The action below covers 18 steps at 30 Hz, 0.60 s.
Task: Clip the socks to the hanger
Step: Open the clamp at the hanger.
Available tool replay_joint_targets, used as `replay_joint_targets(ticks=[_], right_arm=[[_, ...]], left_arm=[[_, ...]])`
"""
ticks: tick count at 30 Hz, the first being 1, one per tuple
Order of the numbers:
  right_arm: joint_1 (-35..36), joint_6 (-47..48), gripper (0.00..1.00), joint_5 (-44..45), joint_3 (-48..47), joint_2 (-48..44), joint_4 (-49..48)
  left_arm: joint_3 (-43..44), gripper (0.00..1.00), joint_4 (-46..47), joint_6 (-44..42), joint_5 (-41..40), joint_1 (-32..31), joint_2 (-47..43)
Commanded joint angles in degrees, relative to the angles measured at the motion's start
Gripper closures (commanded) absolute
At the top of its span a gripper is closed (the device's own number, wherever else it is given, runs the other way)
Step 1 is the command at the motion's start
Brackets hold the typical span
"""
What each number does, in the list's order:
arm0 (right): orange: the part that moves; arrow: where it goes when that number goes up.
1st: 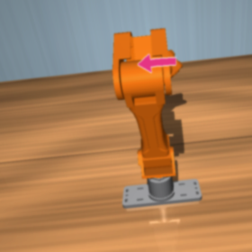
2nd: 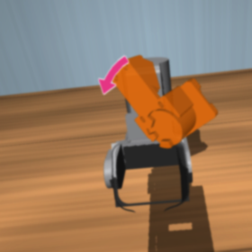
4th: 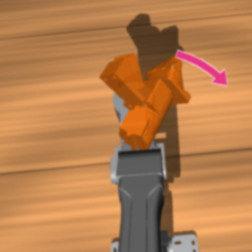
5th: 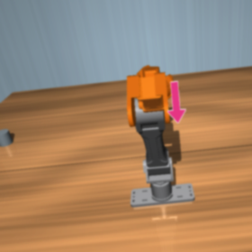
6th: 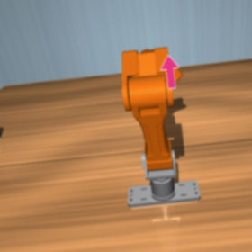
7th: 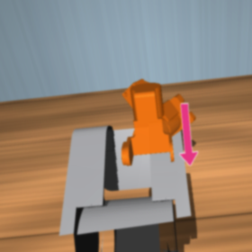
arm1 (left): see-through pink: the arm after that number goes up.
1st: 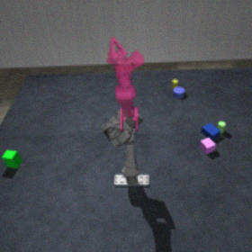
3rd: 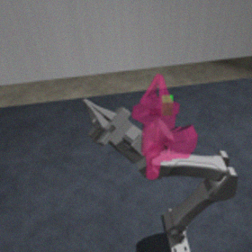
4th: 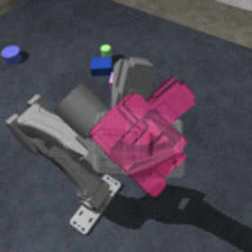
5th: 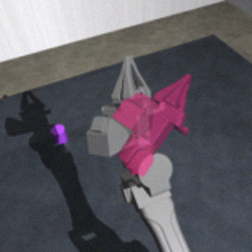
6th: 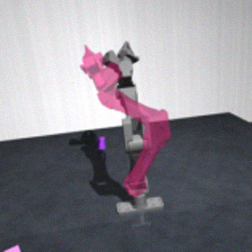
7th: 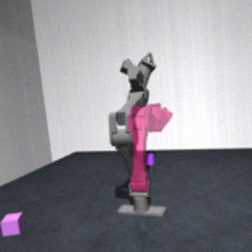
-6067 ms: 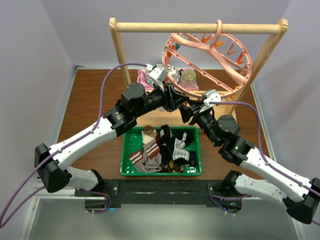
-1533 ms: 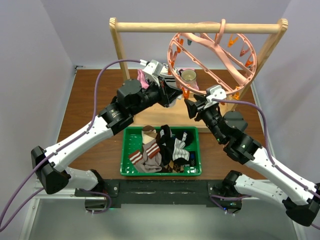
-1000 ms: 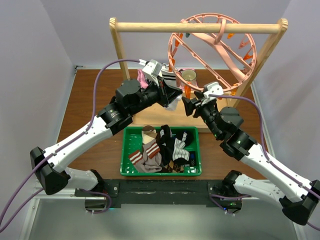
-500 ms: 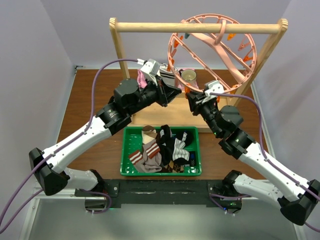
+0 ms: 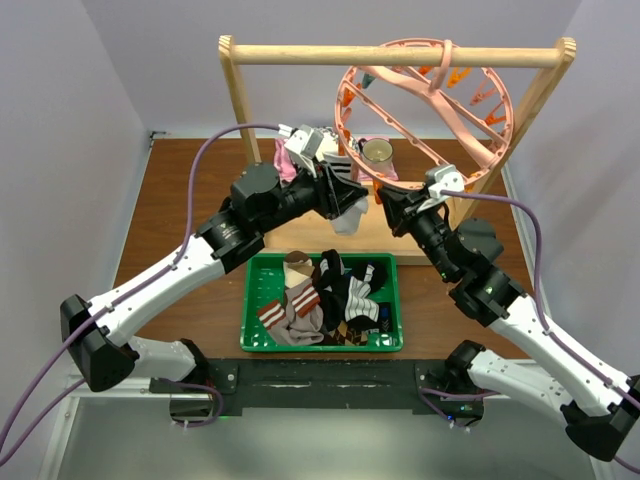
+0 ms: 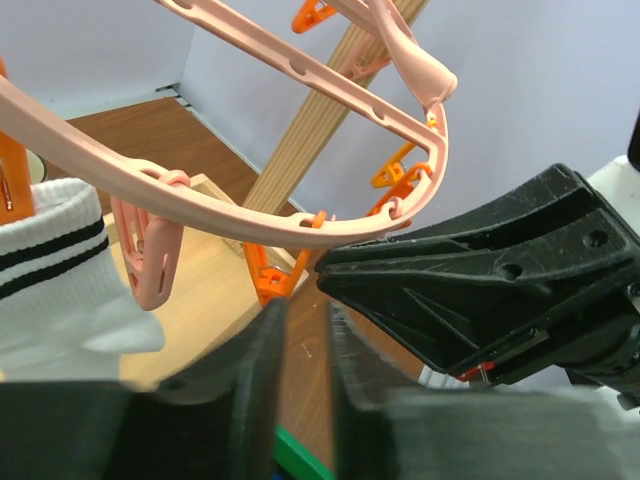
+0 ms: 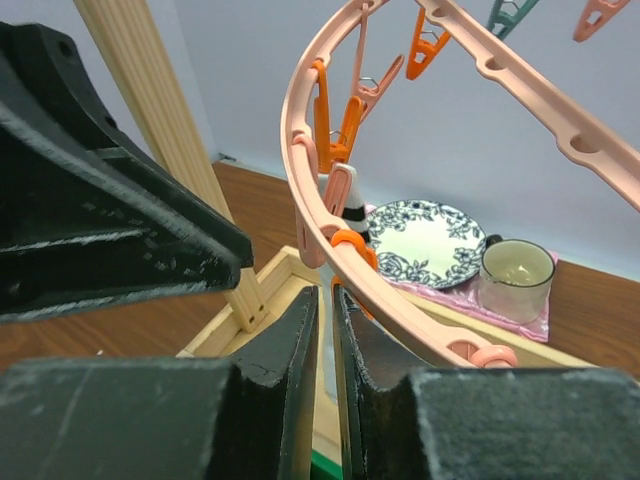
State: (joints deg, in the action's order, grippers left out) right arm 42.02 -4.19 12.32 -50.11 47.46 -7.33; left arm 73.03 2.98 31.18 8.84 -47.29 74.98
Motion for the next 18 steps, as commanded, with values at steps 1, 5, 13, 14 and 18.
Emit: replay_joint_targets(ticks=[1, 5, 13, 14, 18], right_arm=[[-0.4, -1.4, 0.86, -0.6, -2.5, -0.7, 0.7], [-0.4, -1.7, 0.88, -1.3, -3.3, -0.5, 1.2], [-0.4, -1.9, 0.91, -1.4, -5.6, -1.9, 3.7], [-0.4, -2.1, 0.91, -1.4, -5.9, -2.1, 4.1], [-0.4, -2.2, 0.92, -1.2, -6.8, -2.7, 5.0]], left_arm=[[-1.0, 0.56, 5.5, 1.3, 4.7, -0.5, -0.5], [-3.1, 0.4, 7.4, -0.4, 6.4, -1.0, -0.8], [-7.3, 0.29, 10.3, -1.8, 5.7, -1.2, -0.6], [-7.0, 0.29, 10.5, -2.1, 5.6, -1.3, -0.5], [-6.3, 0.29, 11.9, -3.5, 6.5, -1.5, 0.8]])
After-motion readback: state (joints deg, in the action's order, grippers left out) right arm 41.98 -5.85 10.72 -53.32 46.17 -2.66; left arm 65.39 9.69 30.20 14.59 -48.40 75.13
